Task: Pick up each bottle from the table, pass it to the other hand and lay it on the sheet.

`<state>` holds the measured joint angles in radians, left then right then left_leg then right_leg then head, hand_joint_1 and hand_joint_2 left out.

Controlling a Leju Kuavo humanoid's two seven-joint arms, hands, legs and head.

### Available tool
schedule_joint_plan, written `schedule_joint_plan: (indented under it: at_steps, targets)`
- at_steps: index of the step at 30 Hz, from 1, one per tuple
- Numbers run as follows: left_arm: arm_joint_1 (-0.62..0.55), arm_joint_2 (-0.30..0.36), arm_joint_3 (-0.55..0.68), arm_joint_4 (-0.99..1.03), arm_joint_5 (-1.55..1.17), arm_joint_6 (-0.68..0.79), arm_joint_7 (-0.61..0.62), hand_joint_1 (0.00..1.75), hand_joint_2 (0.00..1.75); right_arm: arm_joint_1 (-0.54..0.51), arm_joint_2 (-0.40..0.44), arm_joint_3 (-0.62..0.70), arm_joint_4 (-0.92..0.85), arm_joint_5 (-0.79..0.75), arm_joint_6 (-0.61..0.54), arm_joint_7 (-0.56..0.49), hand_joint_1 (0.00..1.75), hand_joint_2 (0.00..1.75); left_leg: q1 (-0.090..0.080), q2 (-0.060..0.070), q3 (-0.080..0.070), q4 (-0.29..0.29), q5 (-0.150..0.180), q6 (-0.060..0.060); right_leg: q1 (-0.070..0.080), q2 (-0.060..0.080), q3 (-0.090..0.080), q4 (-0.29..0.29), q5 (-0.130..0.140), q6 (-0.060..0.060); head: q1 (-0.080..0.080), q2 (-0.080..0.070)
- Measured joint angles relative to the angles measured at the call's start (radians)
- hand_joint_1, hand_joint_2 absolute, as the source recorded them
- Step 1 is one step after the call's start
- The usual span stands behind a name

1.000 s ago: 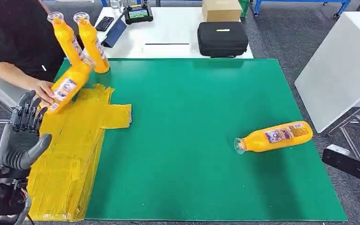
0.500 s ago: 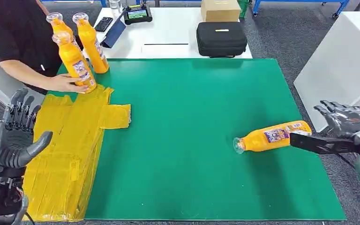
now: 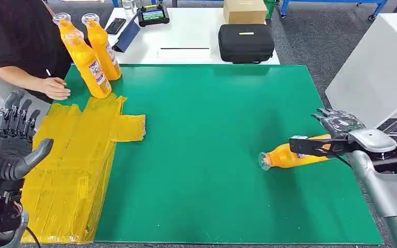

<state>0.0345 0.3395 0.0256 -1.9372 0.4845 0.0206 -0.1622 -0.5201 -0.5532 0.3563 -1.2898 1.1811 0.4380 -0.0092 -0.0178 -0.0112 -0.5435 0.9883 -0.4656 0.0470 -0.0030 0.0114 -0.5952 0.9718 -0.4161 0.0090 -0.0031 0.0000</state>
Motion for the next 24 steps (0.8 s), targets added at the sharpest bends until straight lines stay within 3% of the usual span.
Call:
schedule_joint_plan:
  at_steps: [24]
  targets:
    - [0.074,0.002,0.055,-0.050,0.009,0.054,-0.008,0.00,1.75,-0.071,0.135,0.144,0.128,-0.036,-0.010,-0.034,0.00,1.75,0.000,0.001,-0.001,0.000,0.000,-0.001,0.000,0.000,-0.001,0.000,0.000,0.000,0.000,0.000]
